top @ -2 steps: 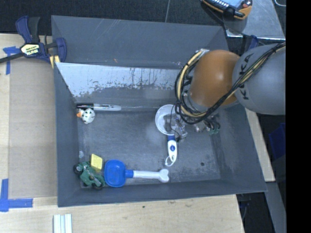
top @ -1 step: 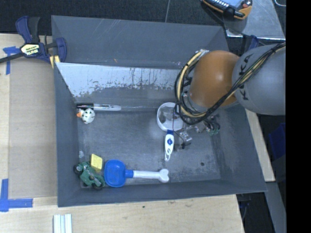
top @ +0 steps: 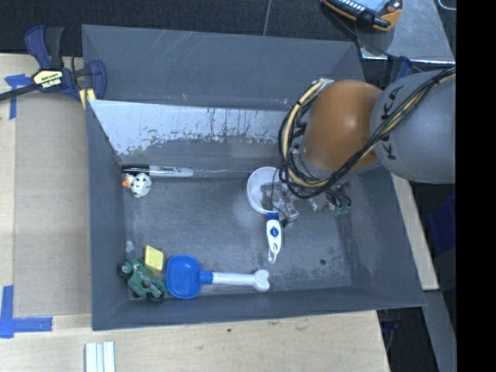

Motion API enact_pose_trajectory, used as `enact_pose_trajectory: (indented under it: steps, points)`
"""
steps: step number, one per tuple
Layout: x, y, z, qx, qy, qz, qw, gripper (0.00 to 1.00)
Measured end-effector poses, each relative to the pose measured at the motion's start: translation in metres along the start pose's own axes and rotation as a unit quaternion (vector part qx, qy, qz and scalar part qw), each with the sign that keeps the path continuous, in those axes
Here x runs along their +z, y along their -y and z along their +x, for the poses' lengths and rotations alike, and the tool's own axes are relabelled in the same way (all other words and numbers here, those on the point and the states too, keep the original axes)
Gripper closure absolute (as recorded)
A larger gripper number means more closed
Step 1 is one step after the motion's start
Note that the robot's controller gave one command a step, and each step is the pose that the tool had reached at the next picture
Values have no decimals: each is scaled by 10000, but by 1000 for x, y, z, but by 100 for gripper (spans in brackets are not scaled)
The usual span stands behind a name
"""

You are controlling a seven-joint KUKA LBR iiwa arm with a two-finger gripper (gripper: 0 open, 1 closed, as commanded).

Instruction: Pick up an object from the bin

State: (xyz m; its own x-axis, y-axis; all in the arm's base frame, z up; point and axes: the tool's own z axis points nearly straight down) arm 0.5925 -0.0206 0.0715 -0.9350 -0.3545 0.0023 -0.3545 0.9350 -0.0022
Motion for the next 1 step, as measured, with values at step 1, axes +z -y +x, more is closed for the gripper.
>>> enact_pose_trajectory:
  steps: [1]
  points:
    - [-154,-31,-17,-437,61,19,9990,100]
